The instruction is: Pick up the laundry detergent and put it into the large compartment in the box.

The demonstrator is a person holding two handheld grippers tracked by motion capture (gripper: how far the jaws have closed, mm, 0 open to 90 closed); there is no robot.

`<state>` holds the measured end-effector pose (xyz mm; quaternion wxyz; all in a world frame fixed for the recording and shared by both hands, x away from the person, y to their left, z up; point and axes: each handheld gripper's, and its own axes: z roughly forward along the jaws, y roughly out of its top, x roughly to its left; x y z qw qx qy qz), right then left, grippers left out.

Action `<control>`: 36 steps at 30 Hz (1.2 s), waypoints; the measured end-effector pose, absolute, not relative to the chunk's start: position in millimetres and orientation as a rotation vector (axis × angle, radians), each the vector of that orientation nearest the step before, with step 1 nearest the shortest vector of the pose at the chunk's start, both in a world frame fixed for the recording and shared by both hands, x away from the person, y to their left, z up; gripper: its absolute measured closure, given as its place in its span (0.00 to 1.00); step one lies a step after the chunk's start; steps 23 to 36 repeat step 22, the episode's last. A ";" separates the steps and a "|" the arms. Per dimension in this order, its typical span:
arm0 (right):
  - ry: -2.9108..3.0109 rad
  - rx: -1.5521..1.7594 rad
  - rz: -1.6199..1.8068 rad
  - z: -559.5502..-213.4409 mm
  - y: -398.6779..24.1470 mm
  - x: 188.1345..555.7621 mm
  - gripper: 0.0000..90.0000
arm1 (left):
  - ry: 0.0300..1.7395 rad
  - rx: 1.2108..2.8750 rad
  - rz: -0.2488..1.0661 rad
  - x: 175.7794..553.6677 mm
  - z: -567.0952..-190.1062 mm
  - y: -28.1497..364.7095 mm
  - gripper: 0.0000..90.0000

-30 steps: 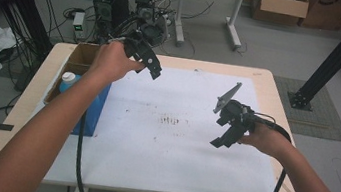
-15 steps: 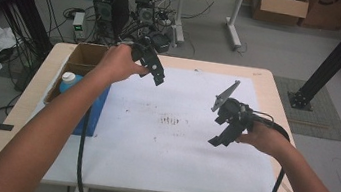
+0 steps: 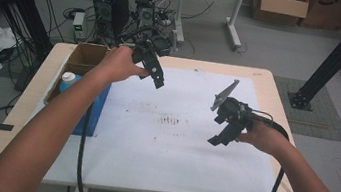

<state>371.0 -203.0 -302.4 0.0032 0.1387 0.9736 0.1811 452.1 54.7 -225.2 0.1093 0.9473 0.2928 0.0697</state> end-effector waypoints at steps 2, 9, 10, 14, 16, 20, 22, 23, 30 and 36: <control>3.053 0.438 0.567 -302.7 -203.4 371.6 0.21 | 0.860 2.788 0.206 452.6 -227.0 54.5 0.21; 3.058 0.436 0.564 -305.0 -203.1 374.9 0.21 | 0.867 2.785 0.193 454.4 -231.5 55.5 0.21; 3.058 0.440 0.565 -305.2 -202.9 375.0 0.21 | 0.866 2.786 0.191 454.7 -232.3 55.7 0.21; 3.060 0.442 0.567 -306.5 -202.3 376.0 0.21 | 0.871 2.789 0.195 455.4 -233.9 55.6 0.21; 3.061 0.439 0.565 -307.4 -201.9 375.8 0.21 | 0.870 2.787 0.195 455.5 -233.9 55.5 0.21; 3.062 0.446 0.565 -309.2 -202.2 374.7 0.20 | 0.872 2.779 0.197 455.6 -233.4 56.2 0.21; 3.060 0.445 0.571 -309.8 -203.0 374.2 0.20 | 0.877 2.775 0.197 455.3 -233.8 56.4 0.21; 3.060 0.445 0.571 -309.8 -203.0 374.2 0.20 | 0.877 2.775 0.197 455.3 -233.8 56.4 0.21; 3.060 0.445 0.571 -309.8 -203.0 374.2 0.20 | 0.877 2.775 0.197 455.3 -233.8 56.4 0.21; 3.060 0.445 0.571 -309.8 -203.0 374.2 0.20 | 0.877 2.775 0.197 455.3 -233.8 56.4 0.21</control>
